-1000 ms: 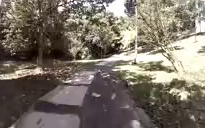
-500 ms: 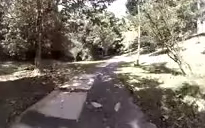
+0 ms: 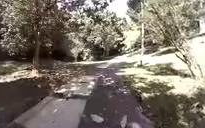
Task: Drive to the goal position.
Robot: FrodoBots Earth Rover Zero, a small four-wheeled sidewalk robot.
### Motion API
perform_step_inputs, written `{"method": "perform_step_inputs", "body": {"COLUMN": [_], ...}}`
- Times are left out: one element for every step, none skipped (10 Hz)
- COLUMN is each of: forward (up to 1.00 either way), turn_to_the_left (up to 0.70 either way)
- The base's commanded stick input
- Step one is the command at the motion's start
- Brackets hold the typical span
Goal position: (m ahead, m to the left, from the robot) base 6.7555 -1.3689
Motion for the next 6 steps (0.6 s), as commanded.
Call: {"method": "perform_step_inputs", "body": {"forward": [0.50, 0.50, 0.50, 0.50, 0.50, 0.50], "turn_to_the_left": [0.00, 0.00, 0.00, 0.00, 0.00, 0.00]}}
